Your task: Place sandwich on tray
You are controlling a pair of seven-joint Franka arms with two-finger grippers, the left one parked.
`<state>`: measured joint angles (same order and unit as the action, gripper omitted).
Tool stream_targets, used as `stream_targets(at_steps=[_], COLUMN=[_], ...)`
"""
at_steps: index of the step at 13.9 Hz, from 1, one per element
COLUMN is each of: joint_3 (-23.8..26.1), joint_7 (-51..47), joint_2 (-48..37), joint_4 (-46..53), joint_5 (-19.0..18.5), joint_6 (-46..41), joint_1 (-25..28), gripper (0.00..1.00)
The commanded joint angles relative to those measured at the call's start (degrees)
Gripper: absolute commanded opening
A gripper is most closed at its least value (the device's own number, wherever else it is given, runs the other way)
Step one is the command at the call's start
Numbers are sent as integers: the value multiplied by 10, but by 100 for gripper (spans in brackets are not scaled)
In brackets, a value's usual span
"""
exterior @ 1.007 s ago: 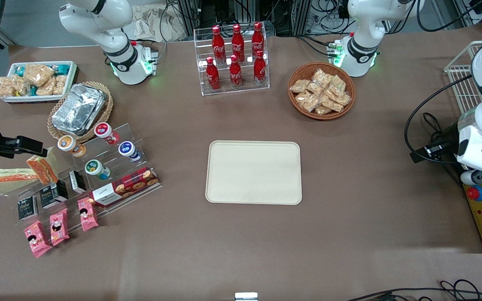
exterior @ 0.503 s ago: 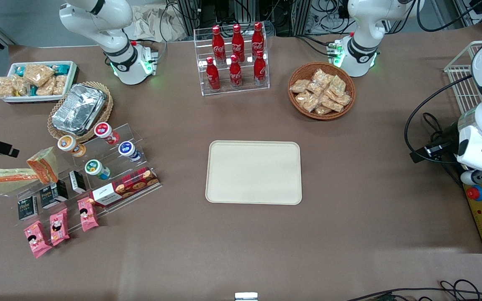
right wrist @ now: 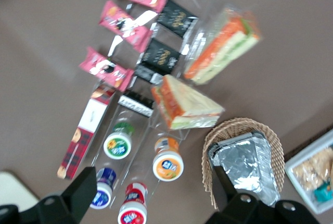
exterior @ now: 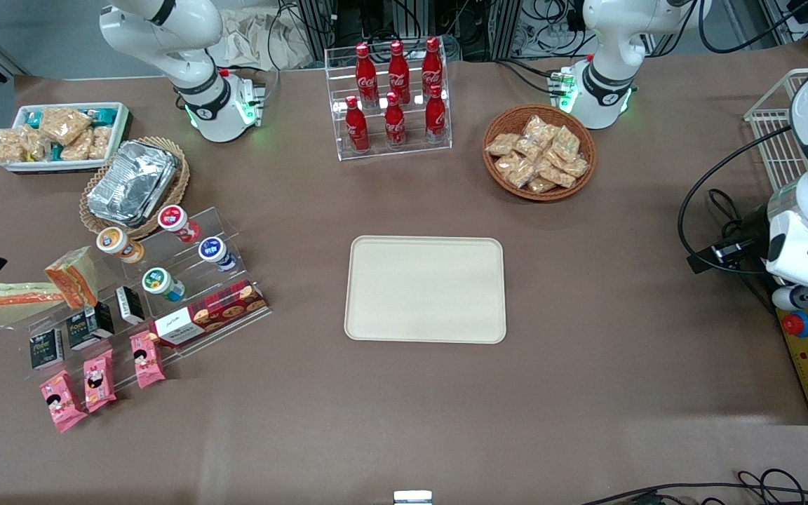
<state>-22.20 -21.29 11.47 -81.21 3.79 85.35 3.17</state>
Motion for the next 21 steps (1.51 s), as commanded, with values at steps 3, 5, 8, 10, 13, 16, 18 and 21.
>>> stream_targets(at_steps=[3,5,8,10,13,16,18,21], joint_3=[-3,-3,-3,-2,-2,-2,-2,-2], joint_7=[-33,-32,-25,-15,-9,-9,-8,3], joint_2=[36,44,75,87,89,99,103,113], joint_4=[4,3,-2,-22,-52,-62,-68,-79], joint_5=[-43,-32,-24,8,17,17,17,17], joint_6=[5,31,86,135,184,204,208,225], joint_1=[-30,-45,-68,-91,-94,-95,-103,-113], gripper=[98,98,98,98,98,98,98,98])
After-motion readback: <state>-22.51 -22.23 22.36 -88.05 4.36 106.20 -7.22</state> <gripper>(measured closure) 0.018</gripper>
